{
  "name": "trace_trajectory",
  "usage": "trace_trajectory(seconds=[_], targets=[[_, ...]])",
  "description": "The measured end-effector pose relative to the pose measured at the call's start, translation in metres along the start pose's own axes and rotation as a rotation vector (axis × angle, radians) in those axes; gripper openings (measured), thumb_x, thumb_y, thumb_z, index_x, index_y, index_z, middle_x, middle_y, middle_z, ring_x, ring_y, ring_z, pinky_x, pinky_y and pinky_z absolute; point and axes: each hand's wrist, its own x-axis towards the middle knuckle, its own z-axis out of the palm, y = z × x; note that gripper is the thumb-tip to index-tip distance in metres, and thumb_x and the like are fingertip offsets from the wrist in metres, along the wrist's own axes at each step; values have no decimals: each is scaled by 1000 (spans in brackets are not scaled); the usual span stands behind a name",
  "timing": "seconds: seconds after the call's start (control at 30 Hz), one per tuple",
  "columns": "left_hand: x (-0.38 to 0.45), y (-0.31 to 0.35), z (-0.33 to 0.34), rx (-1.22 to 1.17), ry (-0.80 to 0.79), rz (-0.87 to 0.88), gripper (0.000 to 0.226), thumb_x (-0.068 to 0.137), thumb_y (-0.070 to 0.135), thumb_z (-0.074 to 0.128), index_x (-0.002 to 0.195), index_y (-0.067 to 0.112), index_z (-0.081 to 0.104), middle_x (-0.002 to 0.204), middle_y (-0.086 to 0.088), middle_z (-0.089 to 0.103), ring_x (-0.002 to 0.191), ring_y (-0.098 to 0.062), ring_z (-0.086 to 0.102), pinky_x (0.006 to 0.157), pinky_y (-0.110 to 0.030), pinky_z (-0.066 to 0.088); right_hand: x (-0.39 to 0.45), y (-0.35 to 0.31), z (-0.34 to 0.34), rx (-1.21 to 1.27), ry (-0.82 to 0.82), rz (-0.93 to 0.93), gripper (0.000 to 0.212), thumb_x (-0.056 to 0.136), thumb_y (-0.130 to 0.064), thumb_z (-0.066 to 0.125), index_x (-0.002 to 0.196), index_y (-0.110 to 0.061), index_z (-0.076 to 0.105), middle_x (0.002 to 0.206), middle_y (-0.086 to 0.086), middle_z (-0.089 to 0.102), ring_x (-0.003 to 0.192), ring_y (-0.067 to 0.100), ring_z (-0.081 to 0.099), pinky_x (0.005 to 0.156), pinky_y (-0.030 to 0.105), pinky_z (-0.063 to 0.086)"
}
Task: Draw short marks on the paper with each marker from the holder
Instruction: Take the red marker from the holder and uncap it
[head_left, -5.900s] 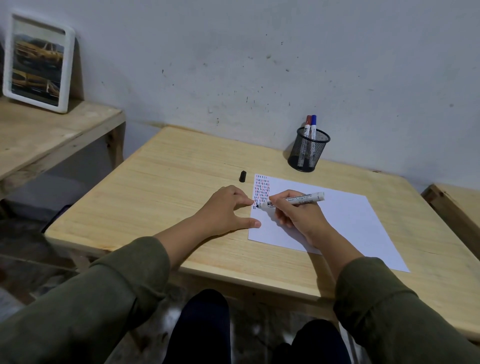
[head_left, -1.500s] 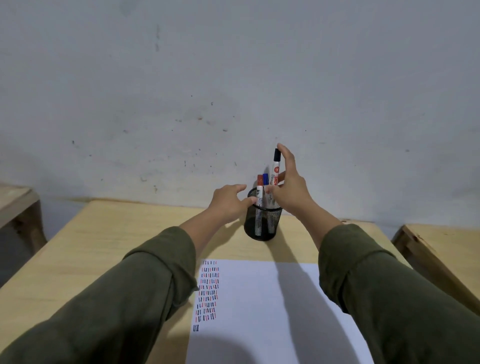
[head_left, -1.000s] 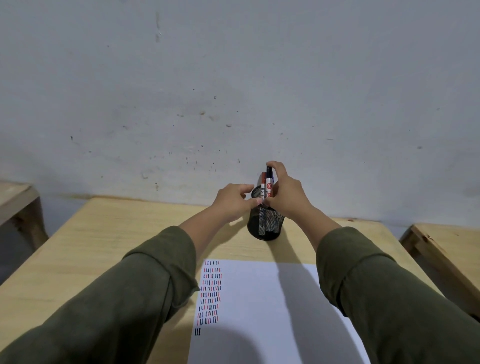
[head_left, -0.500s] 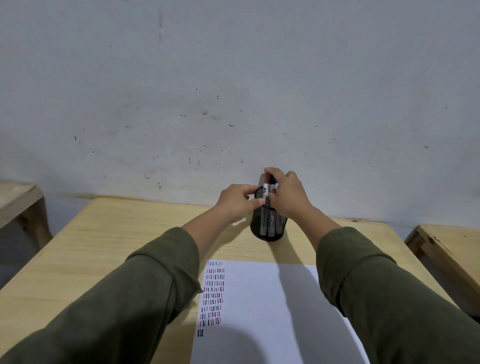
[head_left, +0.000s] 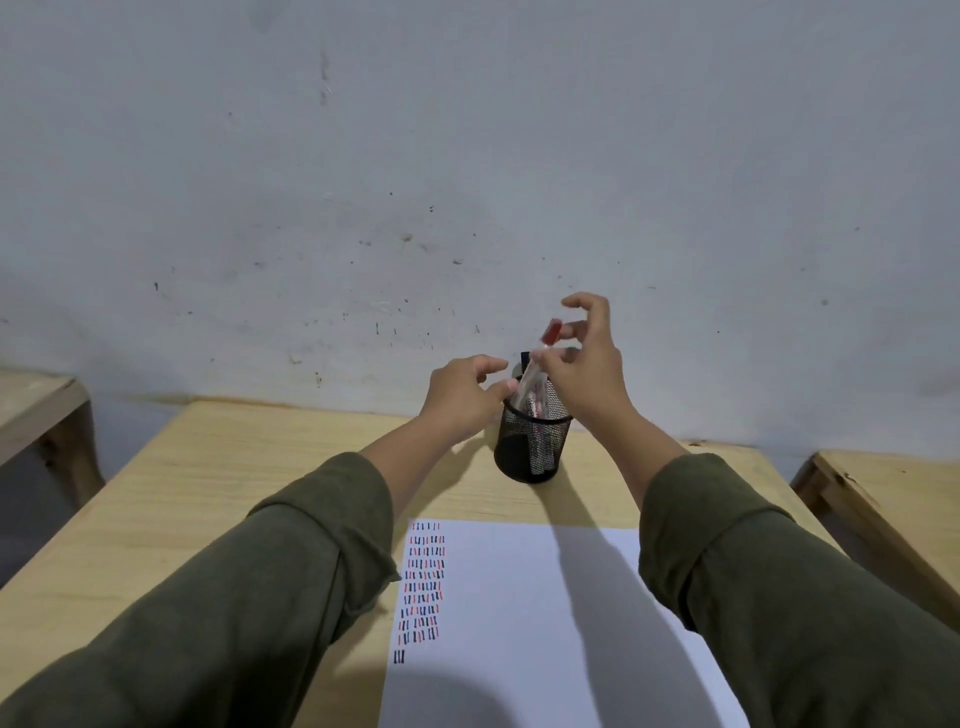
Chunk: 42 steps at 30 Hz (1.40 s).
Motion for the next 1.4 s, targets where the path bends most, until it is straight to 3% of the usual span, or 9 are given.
trace_trajectory(seconds=[0.13, 0.27, 0.4, 0.6, 0.8, 0.9, 1.07, 1.23, 1.4], targets=[[-4, 28, -20, -99, 179, 107, 29, 89, 29, 58, 114, 16, 64, 117, 1, 67, 102, -10, 60, 94, -22, 42, 4, -35, -14, 130, 91, -72, 52, 80, -8, 68, 114, -29, 36, 100, 6, 69, 82, 18, 69, 73, 15, 50], [-21, 55, -39, -248, 233, 170, 30, 91, 30, 54, 118, 21, 62, 107, 6, 66, 95, -6, 56, 86, -17, 40, -10, -58, -18, 114, -2, -116, 47, 80, -14, 67, 113, -29, 37, 93, -2, 74, 81, 13, 68, 81, 27, 50], [-47, 61, -49, -280, 174, 222, 28, 90, 26, 55, 117, 23, 62, 102, 5, 68, 96, -10, 60, 84, -13, 43, -40, -65, -14, 54, -98, -141, 43, 83, -18, 67, 112, -28, 38, 91, -6, 74, 77, 5, 65, 74, 19, 48], [-93, 47, -60, -230, 215, 189, 11, 85, 18, 61, 93, 19, 68, 75, 10, 66, 67, 7, 59, 62, 2, 40, -86, -71, -9, 6, -184, -118, 38, 84, -17, 66, 112, -27, 42, 93, -5, 72, 82, 7, 63, 69, 6, 42], [-134, 29, -60, -382, 327, 69, 5, 83, 14, 63, 87, 16, 66, 81, -5, 69, 66, -11, 63, 73, -19, 51, -129, -66, 4, -212, -30, -97, 41, 83, -33, 67, 120, -21, 54, 100, 0, 48, 89, 16, 50, 76, 25, 36], [-149, 18, -55, -471, 362, 14, 5, 84, 14, 63, 88, 16, 65, 84, -7, 71, 68, -11, 65, 68, -12, 51, -148, -63, 4, -64, -97, 47, 44, 89, -37, 59, 129, -21, 50, 84, 2, 55, 81, 17, 55, 74, 27, 42], [-169, 6, -44, -612, 317, -3, 4, 85, 10, 63, 86, 14, 62, 81, -5, 69, 76, -15, 67, 73, -18, 55, -167, -60, 5, 284, -179, 249, 41, 94, -37, 51, 132, -21, 46, 78, 7, 62, 51, 17, 59, 46, 23, 47], [-185, -5, -34, -650, 224, 4, 6, 87, 8, 60, 84, 13, 62, 81, -6, 68, 76, -13, 66, 77, -19, 55, -181, -55, 4, 380, -166, 235, 14, 92, -23, 57, 96, -10, 57, 78, 5, 63, 55, 9, 62, 53, 19, 51], [-191, -12, -29, -427, 207, 92, 13, 90, 13, 54, 91, 17, 67, 77, 1, 68, 61, 2, 60, 75, -18, 53, -186, -48, 1, 439, -138, 206, 6, 88, -9, 62, 89, -8, 56, 75, 5, 64, 55, 7, 62, 55, 19, 51]])
